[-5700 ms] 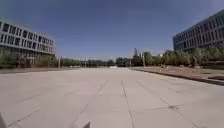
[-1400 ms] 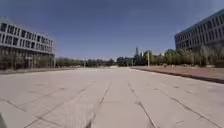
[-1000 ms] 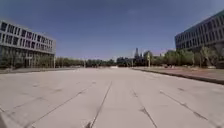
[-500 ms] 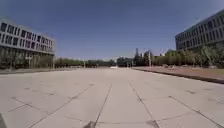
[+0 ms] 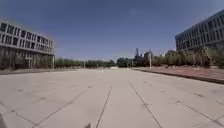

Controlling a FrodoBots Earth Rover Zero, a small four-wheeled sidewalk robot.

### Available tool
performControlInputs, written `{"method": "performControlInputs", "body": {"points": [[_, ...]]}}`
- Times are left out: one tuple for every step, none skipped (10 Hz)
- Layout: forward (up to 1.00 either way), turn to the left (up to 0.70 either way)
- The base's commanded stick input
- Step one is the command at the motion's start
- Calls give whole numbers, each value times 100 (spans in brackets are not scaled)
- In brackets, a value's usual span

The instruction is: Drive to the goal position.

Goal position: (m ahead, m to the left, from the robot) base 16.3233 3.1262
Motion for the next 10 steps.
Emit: {"method": "performControlInputs", "body": {"points": [[70,0],[70,0],[70,0],[70,0],[70,0],[70,0],[70,0],[70,0],[70,0],[70,0]]}}
